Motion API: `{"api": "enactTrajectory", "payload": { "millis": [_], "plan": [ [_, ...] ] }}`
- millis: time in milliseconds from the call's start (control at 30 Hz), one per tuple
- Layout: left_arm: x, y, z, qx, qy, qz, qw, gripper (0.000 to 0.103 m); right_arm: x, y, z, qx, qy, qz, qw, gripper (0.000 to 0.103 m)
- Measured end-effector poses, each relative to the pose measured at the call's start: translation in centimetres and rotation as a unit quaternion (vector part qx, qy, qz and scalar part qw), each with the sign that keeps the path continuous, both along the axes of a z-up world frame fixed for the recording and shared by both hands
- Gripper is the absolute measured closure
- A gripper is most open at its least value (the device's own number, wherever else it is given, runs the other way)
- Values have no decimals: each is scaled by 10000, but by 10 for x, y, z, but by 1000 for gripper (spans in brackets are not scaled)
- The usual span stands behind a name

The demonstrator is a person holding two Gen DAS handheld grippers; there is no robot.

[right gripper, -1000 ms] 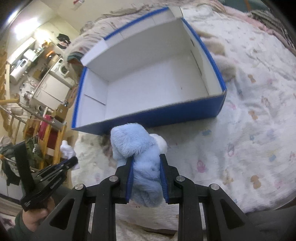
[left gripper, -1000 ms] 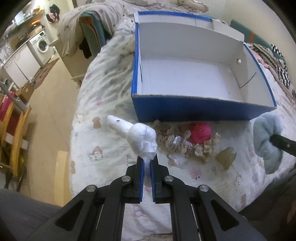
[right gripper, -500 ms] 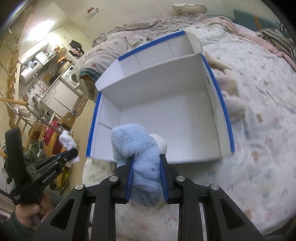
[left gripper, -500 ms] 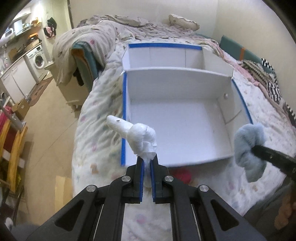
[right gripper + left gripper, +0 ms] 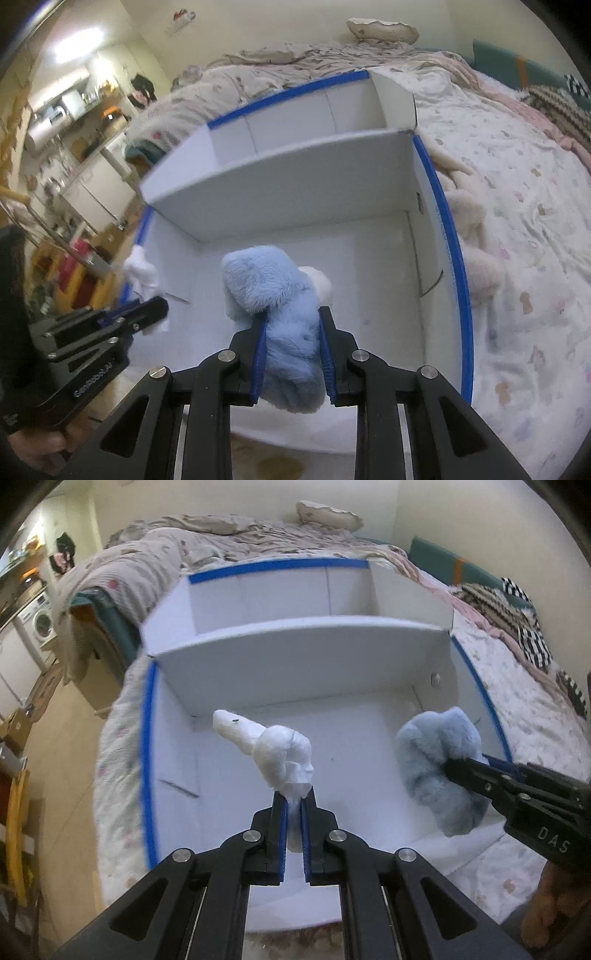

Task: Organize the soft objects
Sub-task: 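Lift the white bunny with the left gripper while the right gripper grasps and lifts the blue scrunchie, then lower both items into the box and open both grippers, then withdraw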

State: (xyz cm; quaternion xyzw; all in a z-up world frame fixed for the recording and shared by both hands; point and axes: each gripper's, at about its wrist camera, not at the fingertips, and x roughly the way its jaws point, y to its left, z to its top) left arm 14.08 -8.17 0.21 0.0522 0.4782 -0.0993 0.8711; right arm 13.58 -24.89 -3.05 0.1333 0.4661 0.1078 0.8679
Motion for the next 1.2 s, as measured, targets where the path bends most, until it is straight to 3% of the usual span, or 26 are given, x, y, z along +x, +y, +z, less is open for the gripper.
{"api": "enactTrajectory", "payload": {
  "millis": [167,433,733,1200],
  "plan": [
    [7,-10,-39,-29,191,-87,9998,97,10,3,-27,-142,385,15,9992,76],
    [16,-5,-63,-35,551,98,9984,97,17,9,-48,-159,734,118,9971,76],
    [21,-3,-78,-73,935,180,9954,96,16,17,-56,-339,871,250,9953,75],
    [23,-10,-80,24,929,205,9955,90,25,27,-53,-283,873,212,9956,72]
  ]
}}
